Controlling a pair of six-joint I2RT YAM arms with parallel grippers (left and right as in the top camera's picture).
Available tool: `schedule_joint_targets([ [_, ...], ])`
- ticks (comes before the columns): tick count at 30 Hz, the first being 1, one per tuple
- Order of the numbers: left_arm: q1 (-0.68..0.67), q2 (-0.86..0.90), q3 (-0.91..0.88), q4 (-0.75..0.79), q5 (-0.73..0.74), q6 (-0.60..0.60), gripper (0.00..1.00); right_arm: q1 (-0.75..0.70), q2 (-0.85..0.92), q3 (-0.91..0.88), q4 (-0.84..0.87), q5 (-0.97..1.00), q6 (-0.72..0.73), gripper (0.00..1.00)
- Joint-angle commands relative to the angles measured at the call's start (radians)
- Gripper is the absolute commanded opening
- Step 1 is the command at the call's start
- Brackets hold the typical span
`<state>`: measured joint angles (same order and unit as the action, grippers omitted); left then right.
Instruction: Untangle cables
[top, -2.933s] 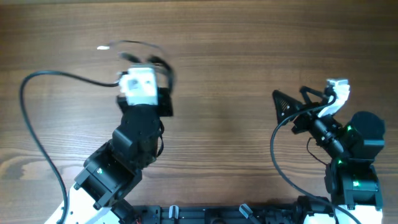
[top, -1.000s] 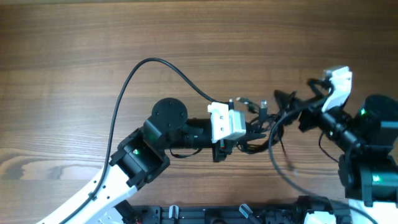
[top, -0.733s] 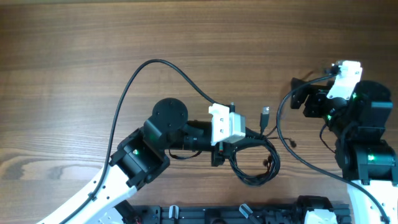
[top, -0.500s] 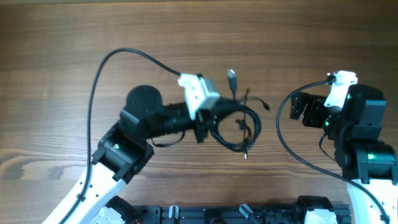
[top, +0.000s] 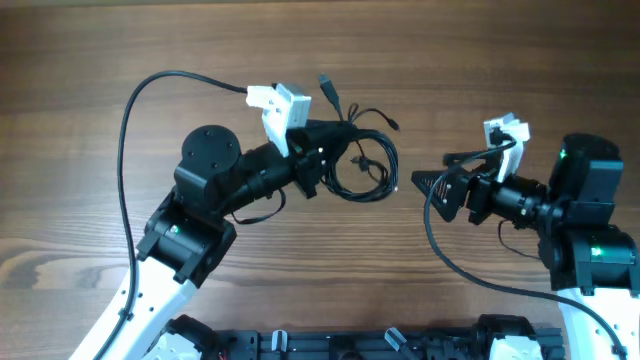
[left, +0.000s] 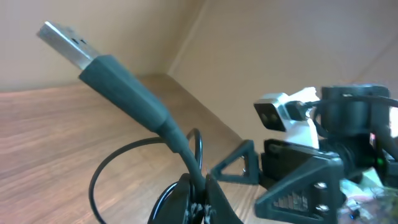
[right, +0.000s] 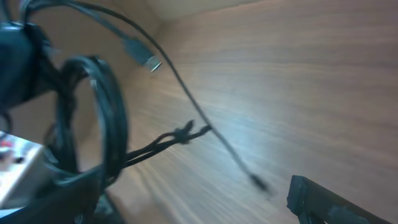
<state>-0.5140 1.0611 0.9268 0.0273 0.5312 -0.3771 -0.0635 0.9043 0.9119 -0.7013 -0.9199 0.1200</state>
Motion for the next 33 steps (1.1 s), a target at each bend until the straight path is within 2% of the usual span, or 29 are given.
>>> schedule_joint_targets([
  [1,0.008,-0.018,0.015,0.03,-0.062,-0.032,0.04,-0.003,0.002,0.016,0.009,-0.14,0.124,1.0],
  [4,0.005,-0.011,0.015,0.056,-0.06,-0.081,0.04,-0.003,0.002,0.016,0.013,-0.174,0.117,1.0],
  [9,-0.074,0.02,0.015,0.077,-0.05,-0.08,0.04,-0.003,0.002,0.016,0.108,-0.174,0.115,1.0],
  [17,-0.176,0.06,0.015,0.193,-0.05,-0.08,0.04,-0.001,0.007,0.016,0.14,-0.28,0.081,0.99],
  [19,-0.18,0.075,0.015,0.195,-0.051,-0.08,0.04,-0.001,0.01,0.016,0.14,-0.284,0.079,0.89],
  [20,-0.18,0.082,0.015,0.195,-0.05,-0.081,0.04,-0.001,0.01,0.016,0.14,-0.29,0.064,0.77],
  [22,-0.18,0.095,0.015,0.203,-0.05,-0.084,0.04,-0.001,0.01,0.016,0.14,-0.291,0.063,0.44],
  [23,-0.18,0.097,0.015,0.207,-0.051,-0.084,0.04,-0.001,0.01,0.016,0.14,-0.29,0.063,0.2],
  [24,-0.18,0.098,0.015,0.21,-0.052,-0.084,0.04,-0.001,0.01,0.016,0.14,-0.29,0.063,0.05],
  [25,-0.18,0.098,0.015,0.209,-0.058,-0.084,0.06,-0.001,0.01,0.016,0.14,-0.29,0.063,0.04],
  [27,-0.179,0.098,0.015,0.206,-0.072,-0.079,0.23,-0.002,0.01,0.016,0.139,-0.264,0.065,0.04],
  [28,-0.179,0.098,0.015,0.202,-0.088,-0.079,0.37,-0.002,0.01,0.016,0.135,-0.247,0.066,0.04],
  [30,-0.168,0.098,0.015,0.191,-0.092,-0.072,0.85,-0.002,0.01,0.016,0.122,-0.21,0.066,0.04],
  [31,-0.147,0.096,0.015,0.161,-0.088,-0.039,1.0,-0.002,0.01,0.016,0.108,-0.177,0.067,0.04],
  [33,-0.134,0.08,0.015,0.101,-0.077,0.064,1.0,-0.002,0.01,0.016,0.092,-0.129,0.081,0.04],
])
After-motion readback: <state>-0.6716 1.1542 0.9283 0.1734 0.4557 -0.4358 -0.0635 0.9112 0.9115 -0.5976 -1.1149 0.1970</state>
